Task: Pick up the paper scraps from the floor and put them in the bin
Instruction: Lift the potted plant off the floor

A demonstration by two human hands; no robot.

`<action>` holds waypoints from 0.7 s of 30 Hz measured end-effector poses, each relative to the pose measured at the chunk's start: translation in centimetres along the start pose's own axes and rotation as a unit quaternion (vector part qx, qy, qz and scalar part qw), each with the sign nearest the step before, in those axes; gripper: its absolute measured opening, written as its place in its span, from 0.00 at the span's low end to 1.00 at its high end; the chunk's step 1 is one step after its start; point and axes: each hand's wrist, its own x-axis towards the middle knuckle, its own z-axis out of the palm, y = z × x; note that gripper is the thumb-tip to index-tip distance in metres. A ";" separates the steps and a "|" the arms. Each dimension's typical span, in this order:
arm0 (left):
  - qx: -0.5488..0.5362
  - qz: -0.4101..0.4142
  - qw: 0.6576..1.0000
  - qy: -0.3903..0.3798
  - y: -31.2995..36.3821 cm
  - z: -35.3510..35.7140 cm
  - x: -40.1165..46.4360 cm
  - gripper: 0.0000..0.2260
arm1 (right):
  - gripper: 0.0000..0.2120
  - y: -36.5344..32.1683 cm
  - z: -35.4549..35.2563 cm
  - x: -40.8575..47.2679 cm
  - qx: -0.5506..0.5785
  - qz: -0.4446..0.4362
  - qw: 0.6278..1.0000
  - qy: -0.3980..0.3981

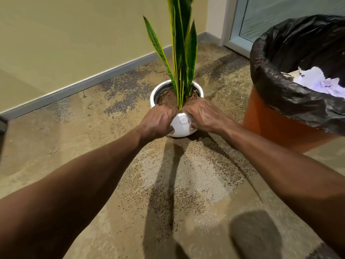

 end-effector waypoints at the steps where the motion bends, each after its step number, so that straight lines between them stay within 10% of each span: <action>1: -0.003 0.001 1.000 0.004 0.0 0.0 -0.3 0.16 | 0.17 -0.4 0.2 -0.1 0.015 0.021 1.000 0.000; 10: -0.060 -0.043 0.996 -0.046 1.5 -9.6 -6.8 0.11 | 0.08 -6.7 -9.5 -2.8 0.046 0.028 0.996 -0.066; 21: -0.056 -0.003 0.995 -0.079 4.4 -44.2 -12.9 0.13 | 0.06 -13.9 -42.6 -4.3 0.082 0.016 0.993 -0.089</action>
